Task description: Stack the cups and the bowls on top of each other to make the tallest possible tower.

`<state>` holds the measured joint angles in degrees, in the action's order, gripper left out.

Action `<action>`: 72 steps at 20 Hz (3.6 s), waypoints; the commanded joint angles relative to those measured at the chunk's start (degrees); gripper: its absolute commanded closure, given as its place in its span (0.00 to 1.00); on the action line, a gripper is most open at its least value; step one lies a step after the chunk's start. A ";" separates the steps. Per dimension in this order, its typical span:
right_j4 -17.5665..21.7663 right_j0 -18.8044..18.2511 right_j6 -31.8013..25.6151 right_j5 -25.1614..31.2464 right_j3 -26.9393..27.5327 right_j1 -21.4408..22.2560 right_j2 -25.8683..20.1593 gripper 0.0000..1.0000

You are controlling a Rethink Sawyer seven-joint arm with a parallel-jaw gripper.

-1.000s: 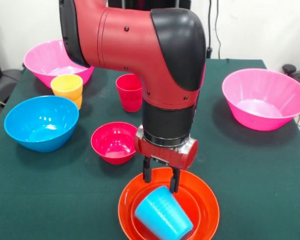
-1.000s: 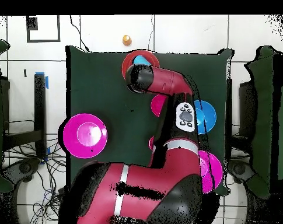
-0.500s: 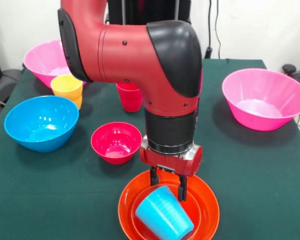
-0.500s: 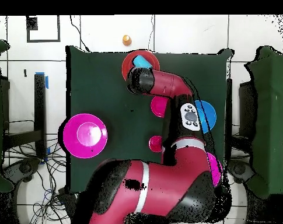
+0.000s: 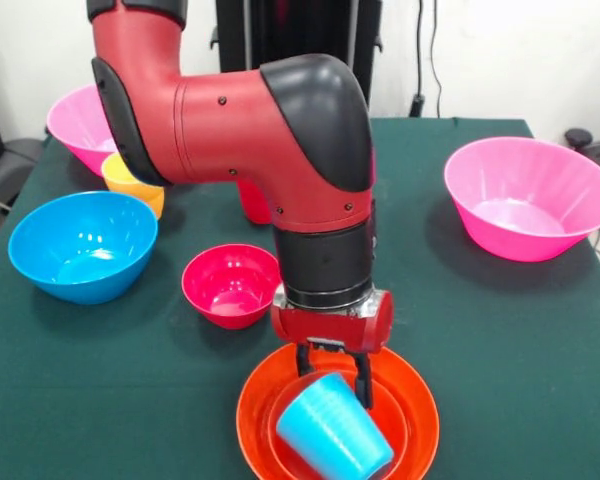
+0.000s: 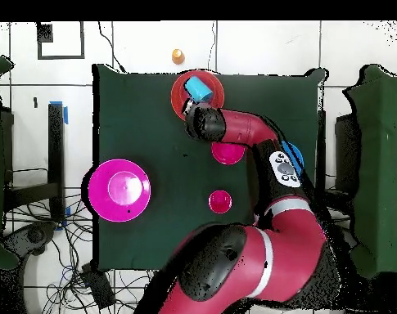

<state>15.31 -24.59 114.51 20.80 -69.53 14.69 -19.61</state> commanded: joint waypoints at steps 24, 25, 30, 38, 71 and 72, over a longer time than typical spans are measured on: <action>10.25 -12.34 -22.17 13.09 -10.88 -1.97 -27.13 1.00; 10.15 -12.44 -23.60 16.90 -11.03 -1.78 -26.68 1.00; 12.20 -11.66 -22.58 21.92 -10.19 -1.64 -24.67 1.00; 11.91 -11.46 -23.05 28.85 -9.21 -1.04 -25.02 1.00; 27.40 -5.90 -15.96 50.53 -6.97 16.17 -17.43 1.00; 28.85 -5.48 -14.32 48.97 -7.24 17.53 -16.83 1.00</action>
<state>35.37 -33.31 109.54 71.90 -77.93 25.64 -41.41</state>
